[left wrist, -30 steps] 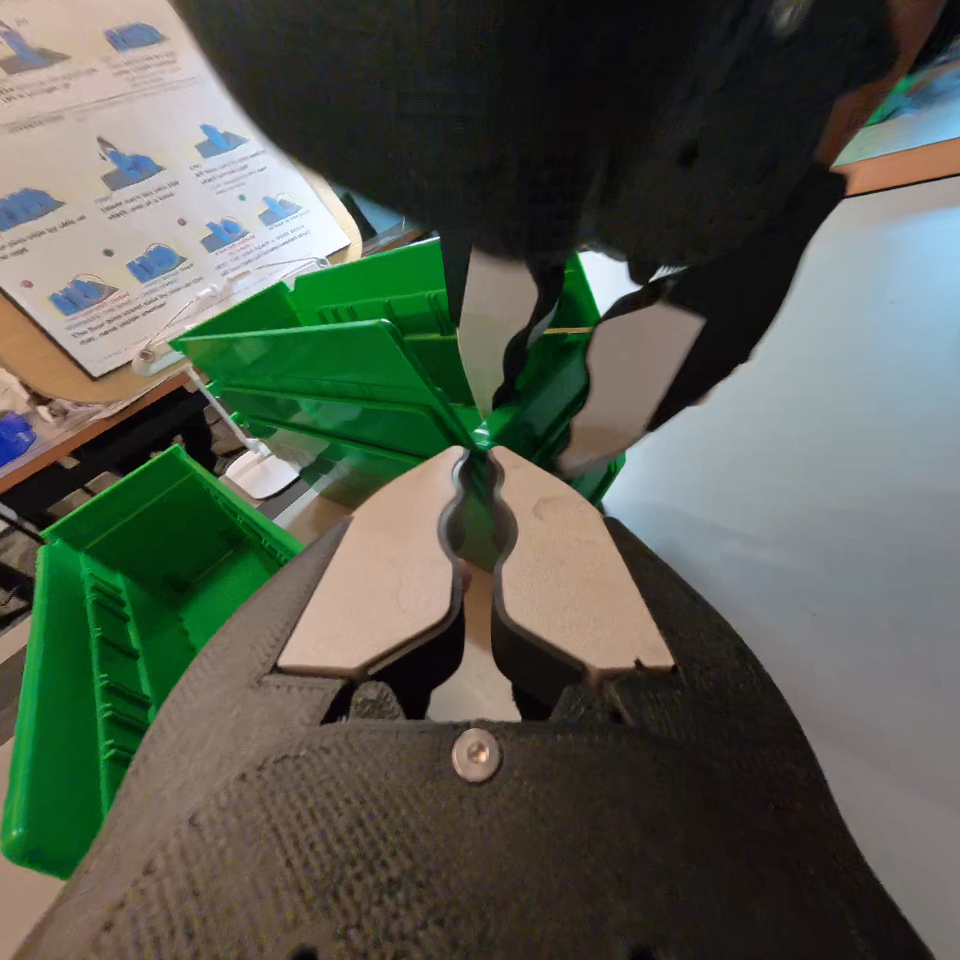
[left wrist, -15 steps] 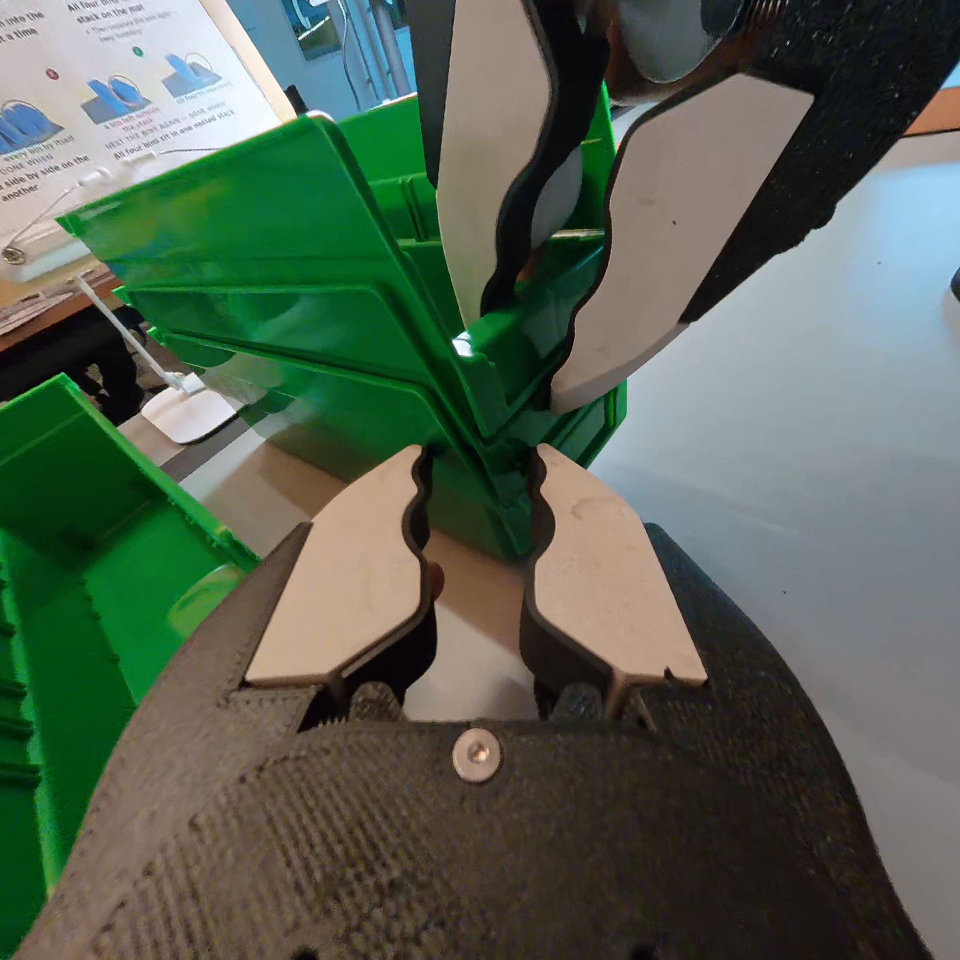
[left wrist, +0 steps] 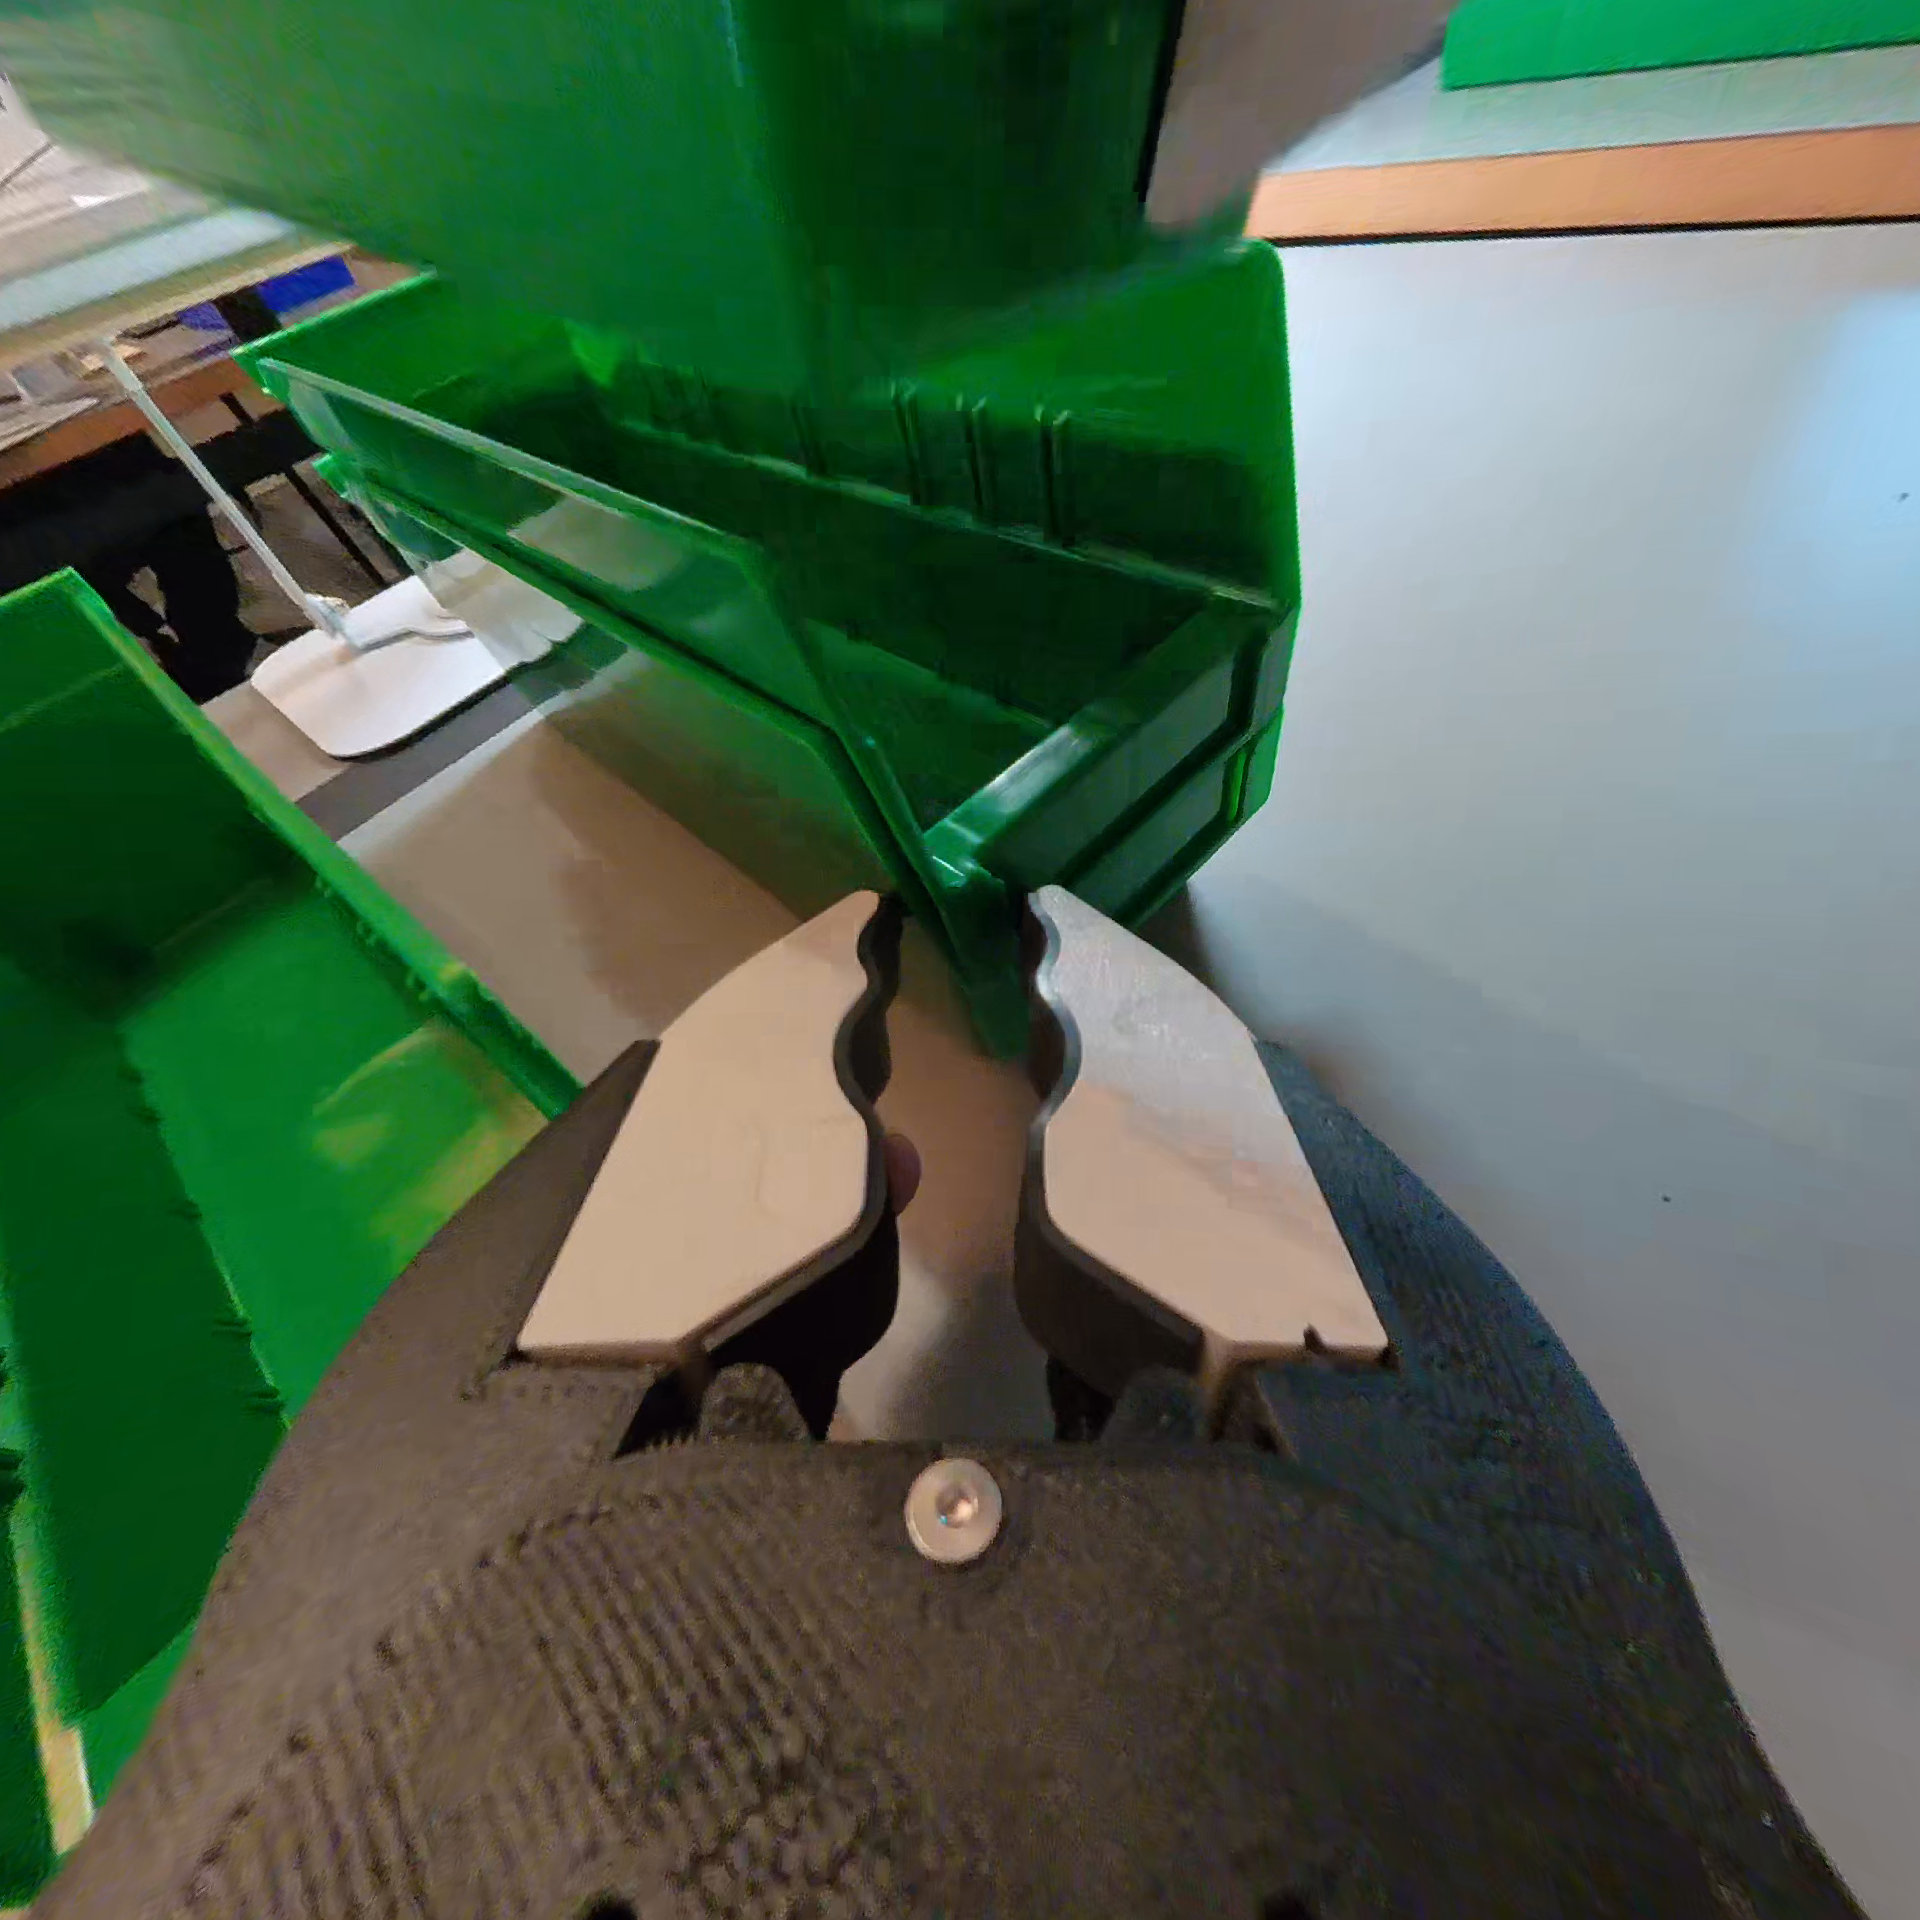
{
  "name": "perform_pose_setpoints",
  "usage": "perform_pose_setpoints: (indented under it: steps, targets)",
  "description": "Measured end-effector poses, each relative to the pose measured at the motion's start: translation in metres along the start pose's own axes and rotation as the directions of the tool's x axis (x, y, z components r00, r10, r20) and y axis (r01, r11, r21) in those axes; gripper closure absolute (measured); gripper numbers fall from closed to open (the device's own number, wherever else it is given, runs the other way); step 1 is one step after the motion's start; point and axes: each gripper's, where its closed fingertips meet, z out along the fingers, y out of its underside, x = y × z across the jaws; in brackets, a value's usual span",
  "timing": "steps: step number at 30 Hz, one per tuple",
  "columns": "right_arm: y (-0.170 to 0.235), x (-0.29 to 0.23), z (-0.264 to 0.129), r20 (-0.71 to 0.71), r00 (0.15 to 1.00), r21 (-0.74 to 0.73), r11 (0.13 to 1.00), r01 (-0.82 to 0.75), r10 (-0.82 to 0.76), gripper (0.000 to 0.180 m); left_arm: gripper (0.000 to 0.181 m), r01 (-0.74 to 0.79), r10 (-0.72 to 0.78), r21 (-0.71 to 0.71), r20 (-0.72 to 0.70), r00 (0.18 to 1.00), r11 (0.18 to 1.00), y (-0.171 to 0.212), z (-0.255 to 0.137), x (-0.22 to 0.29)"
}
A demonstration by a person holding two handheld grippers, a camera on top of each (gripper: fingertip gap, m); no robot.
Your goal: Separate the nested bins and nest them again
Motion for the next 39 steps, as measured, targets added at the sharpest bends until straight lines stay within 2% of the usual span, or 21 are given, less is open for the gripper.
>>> perform_pose_setpoints:
  steps: [7,16,21,29,34,39]
  targets:
    - [0.01,0.016,-0.038,-0.049,0.999,0.009,1.0,-0.022,0.023,0.155,0.158,-0.033,0.033,0.015,0.018,0.999,0.999,-0.002,-0.005,0.001]
    - [0.082,0.011,-0.058,-0.095,0.993,-0.069,0.995,-0.078,0.071,0.155,0.151,0.013,-0.012,0.085,-0.006,1.0,0.996,-0.016,-0.026,0.003]
    - [0.144,-0.003,-0.036,-0.075,0.99,-0.169,0.977,-0.133,0.122,0.154,0.147,0.03,-0.03,0.112,0.0,1.0,0.993,-0.021,-0.043,-0.005]
    - [0.242,-0.023,0.025,-0.013,0.987,-0.28,0.947,-0.159,0.161,0.154,0.143,0.03,-0.036,0.121,0.043,0.998,0.992,-0.02,-0.058,-0.023]
    - [0.28,-0.041,0.054,0.045,0.986,-0.314,0.939,-0.139,0.161,0.154,0.143,0.031,-0.037,0.111,0.054,0.998,0.993,-0.015,-0.059,-0.029]
    - [0.304,-0.041,0.062,0.044,0.994,-0.323,0.943,-0.081,0.1,0.154,0.144,0.041,-0.047,0.1,0.058,0.997,0.994,-0.011,-0.057,-0.03]
